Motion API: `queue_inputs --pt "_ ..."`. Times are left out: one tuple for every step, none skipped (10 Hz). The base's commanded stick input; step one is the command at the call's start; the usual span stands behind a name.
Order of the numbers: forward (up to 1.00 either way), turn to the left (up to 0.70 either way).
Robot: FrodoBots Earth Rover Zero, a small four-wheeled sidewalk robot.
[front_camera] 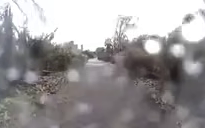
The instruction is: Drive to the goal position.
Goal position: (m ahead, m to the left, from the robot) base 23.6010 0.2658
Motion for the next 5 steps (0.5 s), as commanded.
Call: queue_inputs --pt "1.00 0.00" --pt "1.00 0.00" --pt "1.00 0.00" --pt "1.00 0.00" --pt "1.00 0.00"
